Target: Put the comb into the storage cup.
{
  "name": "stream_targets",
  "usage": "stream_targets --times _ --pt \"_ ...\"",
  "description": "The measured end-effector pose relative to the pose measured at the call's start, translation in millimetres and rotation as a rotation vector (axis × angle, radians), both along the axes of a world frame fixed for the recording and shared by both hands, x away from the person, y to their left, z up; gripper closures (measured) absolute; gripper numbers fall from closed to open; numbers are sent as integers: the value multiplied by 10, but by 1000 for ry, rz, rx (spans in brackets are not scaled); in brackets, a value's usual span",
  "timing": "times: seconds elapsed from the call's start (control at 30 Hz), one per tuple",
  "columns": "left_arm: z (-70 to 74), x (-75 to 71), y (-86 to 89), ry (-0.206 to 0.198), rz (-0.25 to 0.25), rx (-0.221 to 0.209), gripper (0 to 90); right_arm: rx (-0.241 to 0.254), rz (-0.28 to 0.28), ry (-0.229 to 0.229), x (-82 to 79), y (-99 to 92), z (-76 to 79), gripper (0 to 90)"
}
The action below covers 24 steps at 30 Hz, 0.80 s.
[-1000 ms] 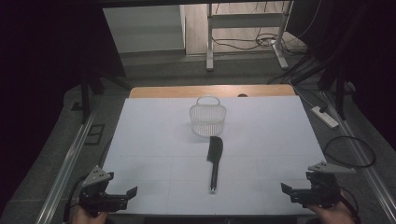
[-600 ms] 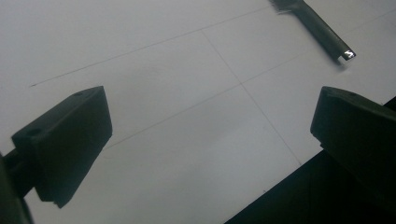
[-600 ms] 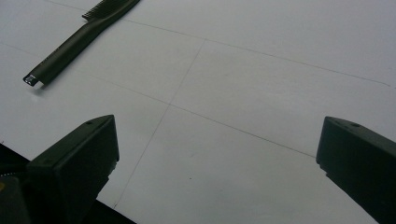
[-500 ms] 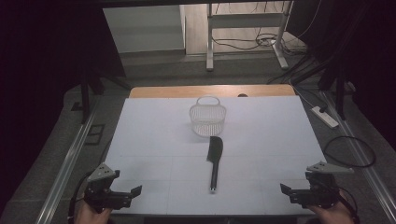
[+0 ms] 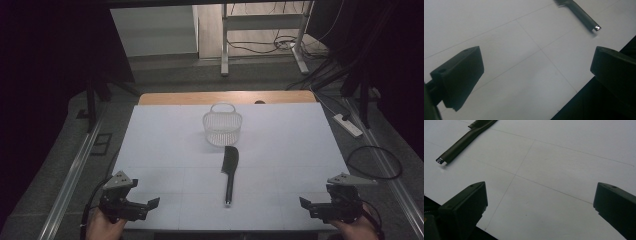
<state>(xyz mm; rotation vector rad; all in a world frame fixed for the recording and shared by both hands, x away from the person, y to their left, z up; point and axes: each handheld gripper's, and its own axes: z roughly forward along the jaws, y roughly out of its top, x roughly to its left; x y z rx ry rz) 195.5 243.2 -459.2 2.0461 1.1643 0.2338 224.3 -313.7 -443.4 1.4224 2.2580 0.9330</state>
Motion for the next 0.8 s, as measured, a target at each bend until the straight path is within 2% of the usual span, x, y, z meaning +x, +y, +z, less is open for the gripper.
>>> stream_targets --times 0.13,0.23,0.4,0.67,0.8 --pt "-7 49 -28 -2 -17 -24 0 -1 0 1 1 2 -1 0" --pt "-14 86 -62 -14 -30 -10 0 1 0 2 2 0 0 0" --pt "-15 150 -137 -31 -60 -18 0 0 1 3 3 2 -1 0" --pt "-23 255 -291 -14 -101 -9 0 2 1 5 5 -1 -2 0" --pt "-27 320 -356 -1 -102 -29 0 4 1 6 5 -3 -1 0"
